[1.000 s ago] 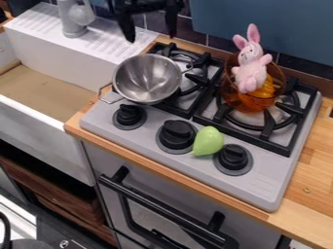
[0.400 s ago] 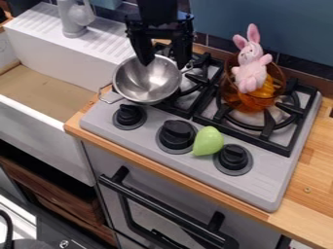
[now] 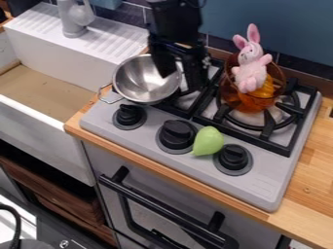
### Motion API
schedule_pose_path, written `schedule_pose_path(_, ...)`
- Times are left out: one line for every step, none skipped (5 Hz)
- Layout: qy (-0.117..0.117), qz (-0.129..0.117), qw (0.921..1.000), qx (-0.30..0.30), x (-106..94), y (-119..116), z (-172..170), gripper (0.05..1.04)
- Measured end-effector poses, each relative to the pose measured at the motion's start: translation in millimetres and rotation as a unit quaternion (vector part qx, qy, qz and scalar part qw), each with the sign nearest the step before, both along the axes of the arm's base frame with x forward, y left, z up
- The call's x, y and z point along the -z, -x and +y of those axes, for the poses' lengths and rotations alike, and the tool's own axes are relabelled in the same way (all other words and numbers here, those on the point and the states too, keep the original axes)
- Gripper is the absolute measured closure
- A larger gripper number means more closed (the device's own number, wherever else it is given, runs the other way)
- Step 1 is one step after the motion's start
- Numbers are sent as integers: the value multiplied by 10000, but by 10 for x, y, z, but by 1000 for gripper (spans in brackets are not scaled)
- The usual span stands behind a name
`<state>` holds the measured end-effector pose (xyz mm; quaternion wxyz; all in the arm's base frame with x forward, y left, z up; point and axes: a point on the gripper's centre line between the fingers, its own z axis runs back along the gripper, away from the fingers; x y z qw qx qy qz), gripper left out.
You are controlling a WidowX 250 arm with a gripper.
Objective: Move the green object inside the silver bow
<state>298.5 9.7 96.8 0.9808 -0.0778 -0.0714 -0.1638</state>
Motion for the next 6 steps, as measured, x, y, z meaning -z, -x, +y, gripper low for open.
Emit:
schedule_pose_path(-3, -96, 9991, 408, 81, 82, -140, 84)
schedule_pose_path(42, -265, 9961, 836, 199, 119, -247, 84)
schedule_pose_path(29, -393, 9936, 1062, 274, 141, -318, 84)
schedule_pose_path(-100, -482, 9907, 1267, 332, 136, -374, 84)
schedule_pose_path(-107, -425, 9892, 1398, 435, 129, -414, 84)
schedule_pose_path(-101, -300, 9879, 1517, 523, 143, -422, 84)
